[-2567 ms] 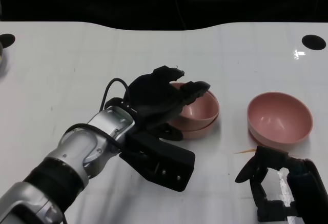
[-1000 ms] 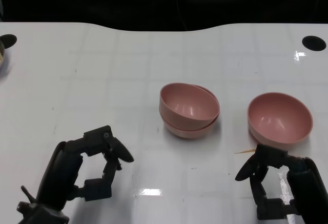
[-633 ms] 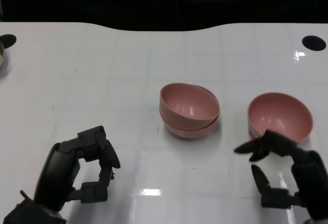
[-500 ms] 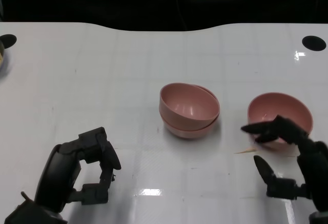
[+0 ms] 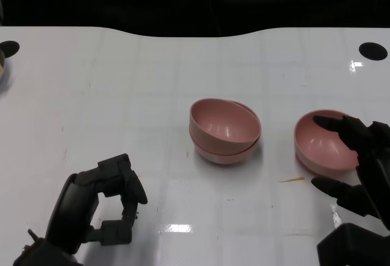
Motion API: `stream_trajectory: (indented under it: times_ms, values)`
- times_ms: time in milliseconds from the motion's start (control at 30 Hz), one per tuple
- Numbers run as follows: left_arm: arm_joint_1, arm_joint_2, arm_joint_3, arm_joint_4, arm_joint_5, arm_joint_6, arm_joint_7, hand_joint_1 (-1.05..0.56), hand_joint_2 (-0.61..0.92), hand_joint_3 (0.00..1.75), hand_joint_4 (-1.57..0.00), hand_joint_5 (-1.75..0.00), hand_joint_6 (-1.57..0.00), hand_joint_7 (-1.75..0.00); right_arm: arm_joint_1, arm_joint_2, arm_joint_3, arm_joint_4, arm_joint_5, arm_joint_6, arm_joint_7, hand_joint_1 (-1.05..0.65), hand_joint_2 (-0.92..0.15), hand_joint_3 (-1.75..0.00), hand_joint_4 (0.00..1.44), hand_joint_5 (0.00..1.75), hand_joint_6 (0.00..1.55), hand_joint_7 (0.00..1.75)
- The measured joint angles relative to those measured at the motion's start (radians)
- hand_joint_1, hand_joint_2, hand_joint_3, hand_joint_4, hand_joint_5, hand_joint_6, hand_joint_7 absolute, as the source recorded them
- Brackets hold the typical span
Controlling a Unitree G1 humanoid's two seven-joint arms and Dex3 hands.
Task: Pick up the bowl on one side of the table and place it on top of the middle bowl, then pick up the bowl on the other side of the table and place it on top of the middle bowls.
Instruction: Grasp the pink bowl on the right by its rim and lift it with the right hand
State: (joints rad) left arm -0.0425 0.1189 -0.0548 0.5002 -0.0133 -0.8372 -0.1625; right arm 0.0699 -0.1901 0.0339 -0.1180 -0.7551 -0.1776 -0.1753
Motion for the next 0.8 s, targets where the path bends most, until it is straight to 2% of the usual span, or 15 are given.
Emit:
stream_trajectory:
  times_ms: [67,167,367,533,700,800]
  values:
    - [-0.001,-0.001,0.004,0.000,0.011,-0.001,0.000,-0.03,0.31,1.55,-0.91,-1.74,-0.81,-1.59,-0.007,-0.010,0.027,-0.012,-0.049,0.059,0.033,-0.43,-0.80,0.00,0.11,0.78,0.24,0.28]
    - [-0.004,-0.002,0.011,0.000,0.026,-0.006,0.001,-0.03,0.31,1.55,-0.90,-1.75,-0.80,-1.60,-0.035,-0.035,0.073,-0.005,-0.137,0.143,0.068,-0.48,-0.80,0.00,0.18,0.67,0.30,0.18]
    - [-0.007,-0.005,0.016,0.004,0.045,-0.021,0.003,0.00,0.30,1.55,-0.90,-1.74,-0.80,-1.59,-0.132,-0.080,0.157,0.107,-0.264,0.253,0.083,-0.50,-0.78,0.00,0.31,0.44,0.39,0.05]
    - [-0.009,-0.007,0.019,0.014,0.058,-0.032,0.011,0.02,0.32,1.51,-0.90,-1.74,-0.82,-1.57,-0.199,-0.085,0.217,0.235,-0.285,0.302,0.066,-0.50,-0.80,0.00,0.39,0.32,0.44,0.03]
    - [-0.010,-0.013,0.019,0.015,0.060,-0.035,0.011,0.02,0.32,1.51,-0.91,-1.75,-0.83,-1.57,-0.297,-0.085,0.263,0.419,-0.281,0.316,-0.007,-0.47,-0.82,-0.01,0.43,0.29,0.49,0.03]
    - [-0.009,-0.016,0.019,0.016,0.062,-0.041,0.011,0.02,0.32,1.51,-0.91,-1.75,-0.83,-1.56,-0.347,-0.086,0.288,0.517,-0.266,0.312,-0.042,-0.40,-0.83,-0.01,0.51,0.30,0.57,0.06]
